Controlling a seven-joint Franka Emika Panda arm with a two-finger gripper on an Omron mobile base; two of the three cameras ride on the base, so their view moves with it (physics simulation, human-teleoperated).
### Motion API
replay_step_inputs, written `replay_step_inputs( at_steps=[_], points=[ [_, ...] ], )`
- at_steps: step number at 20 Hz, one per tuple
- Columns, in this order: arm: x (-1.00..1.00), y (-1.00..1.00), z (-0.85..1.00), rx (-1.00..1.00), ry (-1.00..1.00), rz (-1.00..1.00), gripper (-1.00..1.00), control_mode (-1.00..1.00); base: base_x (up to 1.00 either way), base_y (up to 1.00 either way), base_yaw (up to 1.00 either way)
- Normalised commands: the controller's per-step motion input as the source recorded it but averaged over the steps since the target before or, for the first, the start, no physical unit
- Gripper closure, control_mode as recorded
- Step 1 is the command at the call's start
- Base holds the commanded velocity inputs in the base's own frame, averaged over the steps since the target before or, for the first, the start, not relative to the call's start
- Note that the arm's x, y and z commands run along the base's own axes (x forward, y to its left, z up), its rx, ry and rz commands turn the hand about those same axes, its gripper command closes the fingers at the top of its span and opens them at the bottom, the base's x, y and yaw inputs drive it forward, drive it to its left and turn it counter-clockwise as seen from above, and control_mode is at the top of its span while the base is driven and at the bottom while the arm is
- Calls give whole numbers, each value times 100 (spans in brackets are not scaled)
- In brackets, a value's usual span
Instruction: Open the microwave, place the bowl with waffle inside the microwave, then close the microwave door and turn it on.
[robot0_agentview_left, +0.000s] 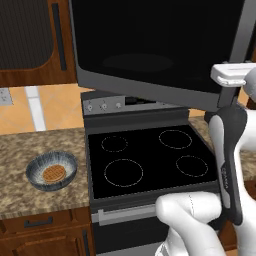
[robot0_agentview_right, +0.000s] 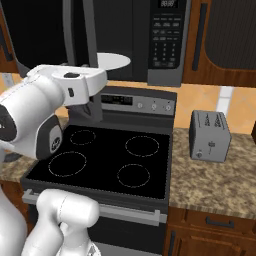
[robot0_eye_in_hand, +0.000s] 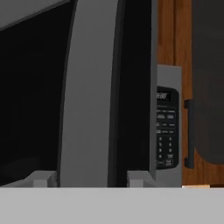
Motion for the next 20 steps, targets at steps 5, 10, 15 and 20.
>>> replay_step_inputs(
  at_steps=[5, 10, 15, 20],
  points=[
    [-44, 28, 0, -5, 2, 0, 100, -100, 0, 0, 0],
    [-2, 4, 0, 0, 0, 0, 100, -100, 0, 0, 0],
    [0, 0, 0, 0, 0, 0, 100, -100, 0, 0, 0],
    [0, 0, 0, 0, 0, 0, -100, -100, 0, 0, 0]
  ],
)
